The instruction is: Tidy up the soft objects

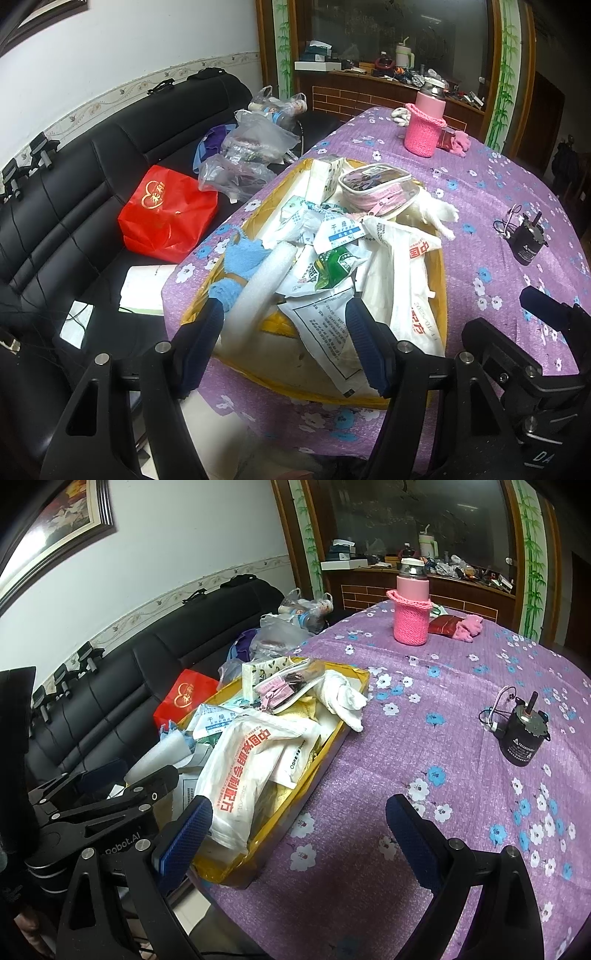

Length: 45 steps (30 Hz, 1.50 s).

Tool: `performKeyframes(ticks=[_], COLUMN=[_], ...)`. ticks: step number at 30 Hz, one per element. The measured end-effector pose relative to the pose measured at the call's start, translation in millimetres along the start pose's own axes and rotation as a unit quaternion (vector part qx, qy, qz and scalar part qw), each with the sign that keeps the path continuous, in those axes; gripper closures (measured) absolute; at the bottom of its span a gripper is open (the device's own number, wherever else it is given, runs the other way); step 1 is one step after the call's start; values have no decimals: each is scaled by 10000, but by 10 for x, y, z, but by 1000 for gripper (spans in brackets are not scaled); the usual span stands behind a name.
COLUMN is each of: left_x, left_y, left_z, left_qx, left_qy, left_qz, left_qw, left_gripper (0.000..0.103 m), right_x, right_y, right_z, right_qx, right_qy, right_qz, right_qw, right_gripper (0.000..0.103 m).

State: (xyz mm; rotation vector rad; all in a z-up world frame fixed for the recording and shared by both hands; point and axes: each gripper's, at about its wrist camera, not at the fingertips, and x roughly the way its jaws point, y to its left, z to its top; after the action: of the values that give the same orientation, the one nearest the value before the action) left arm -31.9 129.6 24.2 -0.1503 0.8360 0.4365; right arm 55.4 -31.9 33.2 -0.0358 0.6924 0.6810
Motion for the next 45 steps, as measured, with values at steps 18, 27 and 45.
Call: performKeyframes(ticks=[18, 27, 45], left_x=[22, 53, 49], left_y=[57, 77, 191], left_z=[-19, -14, -10], left_qx=[-17, -64, -140], left_qy=[15, 21, -12], left_qz=[35, 46, 10], left_qw=[10000, 10000, 9999], left_gripper=[35, 35, 35], right_x=[43, 64, 22], right_y=[40, -7, 102], right_z=[2, -7, 58], right_qx=[6, 109, -26], right_qy=[36, 14, -47], right_qz=[-43, -17, -80], right_qw=[10000, 9999, 10000], right_gripper=[7, 7, 7])
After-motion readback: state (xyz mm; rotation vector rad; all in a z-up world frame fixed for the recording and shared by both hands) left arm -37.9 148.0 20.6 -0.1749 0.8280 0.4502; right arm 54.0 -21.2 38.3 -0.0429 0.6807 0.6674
